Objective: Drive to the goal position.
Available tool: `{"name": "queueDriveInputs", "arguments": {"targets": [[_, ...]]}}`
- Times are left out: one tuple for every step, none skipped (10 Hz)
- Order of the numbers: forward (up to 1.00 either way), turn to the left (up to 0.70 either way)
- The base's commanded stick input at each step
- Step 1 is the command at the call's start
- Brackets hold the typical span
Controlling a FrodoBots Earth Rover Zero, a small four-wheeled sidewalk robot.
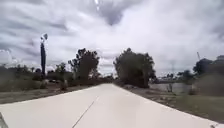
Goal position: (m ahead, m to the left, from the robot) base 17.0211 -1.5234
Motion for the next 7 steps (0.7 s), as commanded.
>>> {"name": "queueDriveInputs", "arguments": {"targets": [[0.85, 0.13], [0.85, 0.00], [0.85, 0.00], [0.85, 0.00], [0.85, 0.00], [0.85, 0.04], [0.85, 0.12]]}}
